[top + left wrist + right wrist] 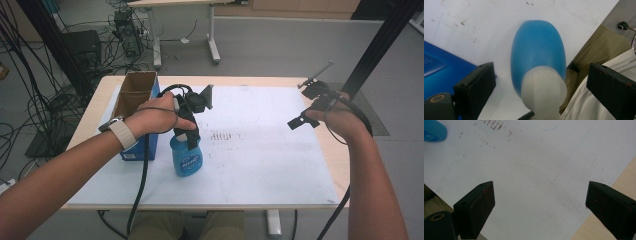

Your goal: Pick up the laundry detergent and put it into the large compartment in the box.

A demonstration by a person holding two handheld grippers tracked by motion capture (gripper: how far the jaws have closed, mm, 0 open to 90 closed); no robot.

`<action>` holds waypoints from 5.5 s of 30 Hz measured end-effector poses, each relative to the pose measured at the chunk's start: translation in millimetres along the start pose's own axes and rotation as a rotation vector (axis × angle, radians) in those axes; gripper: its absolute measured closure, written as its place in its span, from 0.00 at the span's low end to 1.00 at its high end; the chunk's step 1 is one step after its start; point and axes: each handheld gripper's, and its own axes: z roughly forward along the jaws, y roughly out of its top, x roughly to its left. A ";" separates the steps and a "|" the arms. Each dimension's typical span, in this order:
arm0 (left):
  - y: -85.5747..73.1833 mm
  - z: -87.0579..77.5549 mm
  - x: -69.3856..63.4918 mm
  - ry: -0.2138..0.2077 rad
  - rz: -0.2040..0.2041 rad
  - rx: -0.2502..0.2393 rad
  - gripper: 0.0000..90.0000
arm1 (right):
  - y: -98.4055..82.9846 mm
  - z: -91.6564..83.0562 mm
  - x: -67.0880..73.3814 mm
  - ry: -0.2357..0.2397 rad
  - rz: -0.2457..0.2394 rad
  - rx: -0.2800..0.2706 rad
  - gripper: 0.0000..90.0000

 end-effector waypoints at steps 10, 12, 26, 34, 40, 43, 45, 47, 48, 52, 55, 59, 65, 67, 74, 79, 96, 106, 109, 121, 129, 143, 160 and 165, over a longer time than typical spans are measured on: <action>0.1 0.2 1.1 -0.001 0.006 -0.001 0.10 | -0.4 0.3 0.0 0.000 0.002 0.001 0.10; -0.1 0.4 1.1 -0.002 0.003 -0.002 0.10 | -0.3 0.2 0.0 0.000 0.001 0.002 0.10; -0.2 0.7 1.8 -0.006 0.004 -0.005 0.10 | -0.9 0.6 -0.8 0.001 0.005 0.004 0.10; -1.6 0.9 2.2 -0.006 0.006 -0.009 0.10 | -0.2 0.0 0.0 0.001 0.002 0.002 0.10; -1.9 1.2 1.9 -0.007 0.005 -0.012 0.10 | 0.3 0.8 0.0 0.002 0.003 0.004 0.10; -1.9 1.3 2.2 -0.006 0.005 -0.011 0.10 | 1.1 1.1 0.3 0.002 0.002 0.005 0.10; -2.4 1.6 2.4 -0.006 0.001 -0.013 0.10 | 1.1 1.1 0.4 0.002 0.000 0.004 0.10; -2.8 2.1 3.0 -0.006 0.001 -0.014 0.10 | 1.6 1.4 0.4 0.003 0.000 0.006 0.10; -2.8 2.1 3.0 -0.006 0.001 -0.014 0.10 | 1.6 1.4 0.4 0.003 0.000 0.006 0.10; -3.5 2.3 3.7 -0.007 0.000 -0.015 0.10 | 2.2 1.9 0.4 0.004 0.000 0.006 0.10; -3.6 2.7 3.7 -0.006 -0.001 -0.014 0.10 | 2.5 2.2 0.7 0.004 0.000 0.007 0.10; -4.0 3.4 4.3 -0.009 -0.004 -0.015 0.10 | 3.1 2.4 0.9 0.006 -0.003 0.007 0.10; -3.6 4.5 5.5 -0.012 -0.005 -0.013 0.10 | 2.5 2.5 0.5 0.007 -0.003 0.006 0.10; -3.3 5.3 5.8 -0.013 -0.007 -0.010 0.10 | 2.1 2.7 0.3 0.008 -0.001 0.006 0.10; -3.3 5.9 6.1 -0.014 -0.009 -0.012 0.10 | 1.5 2.5 -0.4 0.007 0.001 0.006 0.10; -3.5 6.3 6.0 -0.016 -0.011 -0.014 0.10 | 1.2 2.7 -0.4 0.007 0.002 0.006 0.10; -2.5 8.3 4.7 -0.017 -0.018 -0.014 0.10 | 0.2 3.5 -0.6 0.009 0.005 0.003 0.10; -0.8 12.3 3.3 -0.017 -0.023 -0.010 0.11 | -1.6 4.6 -1.3 0.012 0.006 0.002 0.10; -0.2 15.3 3.2 -0.015 -0.022 -0.005 0.11 | -2.0 5.6 -1.5 0.014 0.008 0.003 0.10; 0.5 26.8 4.3 -0.008 -0.027 -0.003 0.13 | -3.2 9.4 -2.8 0.019 0.010 0.007 0.10; 1.6 35.8 2.7 -0.007 -0.029 0.000 0.14 | -4.7 12.2 -3.8 0.023 0.011 0.007 0.10; 3.0 44.6 -1.8 0.011 -0.034 0.007 0.17 | -5.7 13.4 -4.2 0.026 0.012 0.006 0.10; 1.9 43.6 -8.2 0.039 -0.041 0.001 0.35 | -4.8 13.4 -3.5 0.028 0.008 0.004 0.10; 0.6 44.9 -10.6 0.052 -0.037 -0.005 0.41 | -5.6 12.7 -3.3 0.028 0.009 0.001 0.10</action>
